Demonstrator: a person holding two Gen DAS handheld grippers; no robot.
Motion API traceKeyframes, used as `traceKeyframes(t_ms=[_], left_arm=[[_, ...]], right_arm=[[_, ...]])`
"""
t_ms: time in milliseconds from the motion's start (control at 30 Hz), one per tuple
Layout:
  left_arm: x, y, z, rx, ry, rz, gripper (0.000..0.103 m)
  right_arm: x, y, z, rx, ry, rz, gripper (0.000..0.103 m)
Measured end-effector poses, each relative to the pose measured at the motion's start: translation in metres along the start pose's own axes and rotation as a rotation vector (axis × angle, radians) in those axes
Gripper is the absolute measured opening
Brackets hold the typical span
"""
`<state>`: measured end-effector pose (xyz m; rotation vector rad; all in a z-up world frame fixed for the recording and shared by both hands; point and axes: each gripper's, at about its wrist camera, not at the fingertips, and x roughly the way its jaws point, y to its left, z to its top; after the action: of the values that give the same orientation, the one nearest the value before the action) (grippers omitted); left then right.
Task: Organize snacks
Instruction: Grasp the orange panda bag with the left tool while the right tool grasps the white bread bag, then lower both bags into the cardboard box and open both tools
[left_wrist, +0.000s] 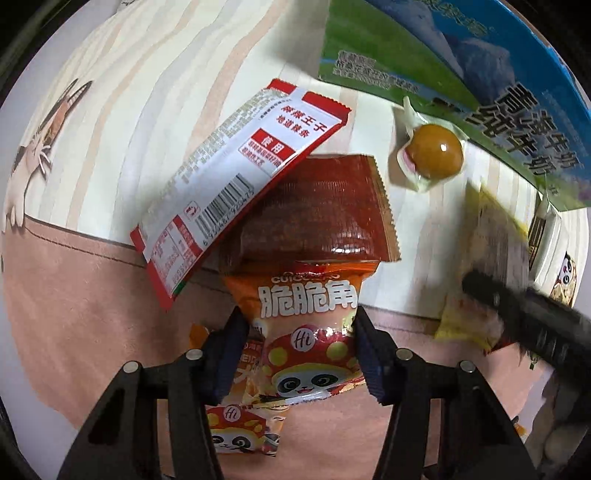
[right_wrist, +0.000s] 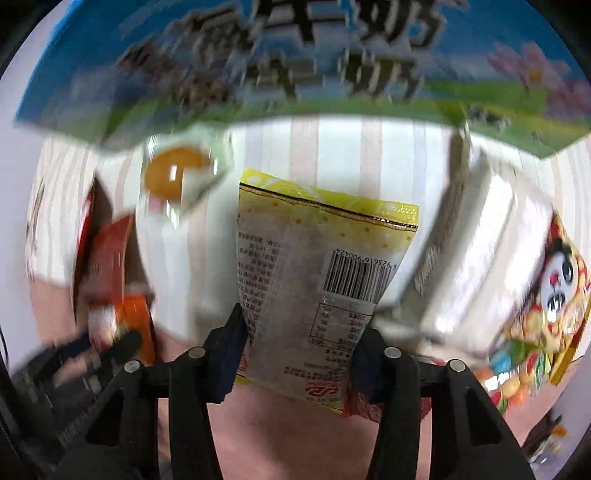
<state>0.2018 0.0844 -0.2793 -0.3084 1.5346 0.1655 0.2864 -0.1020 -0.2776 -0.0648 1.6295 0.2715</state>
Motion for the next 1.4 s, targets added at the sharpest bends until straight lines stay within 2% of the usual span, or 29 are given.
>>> traceKeyframes(t_ms=[167, 333, 600, 833, 900, 1000, 1200, 1400], left_arm=[[0.005, 0.000, -0.023, 0.043, 0.002, -0.009, 0.053], [0.019, -0.015, -0.056, 0.098, 0.037, -0.022, 0.053], [0.042, -0.037, -0.080, 0.157, 0.038, 0.030, 0.053], [0.042, -0.052, -0.069, 0.162, 0.025, 0.043, 0.052], [0.028, -0.051, -0.065, 0.167, 0.021, 0.044, 0.051], [0.017, -0.054, -0.069, 0.170, 0.020, 0.027, 0.050], [-0.027, -0.057, -0.071, 0.182, -0.031, -0.036, 0.050], [-0.092, -0.062, -0.061, 0.181, -0.126, -0.141, 0.050]], right_arm=[[0.001, 0.000, -0.038, -0.059, 0.027, 0.000, 0.051], [0.007, -0.001, -0.069, -0.062, 0.060, 0.004, 0.051], [0.016, -0.016, -0.074, 0.013, 0.041, 0.029, 0.055], [0.031, -0.018, -0.083, 0.028, 0.006, -0.015, 0.054], [0.027, -0.013, -0.088, 0.021, -0.008, -0.027, 0.048], [0.017, -0.009, -0.098, 0.026, -0.014, -0.001, 0.041], [-0.019, -0.021, -0.104, 0.046, -0.049, 0.089, 0.039], [-0.085, -0.033, -0.101, 0.056, -0.135, 0.189, 0.039]])
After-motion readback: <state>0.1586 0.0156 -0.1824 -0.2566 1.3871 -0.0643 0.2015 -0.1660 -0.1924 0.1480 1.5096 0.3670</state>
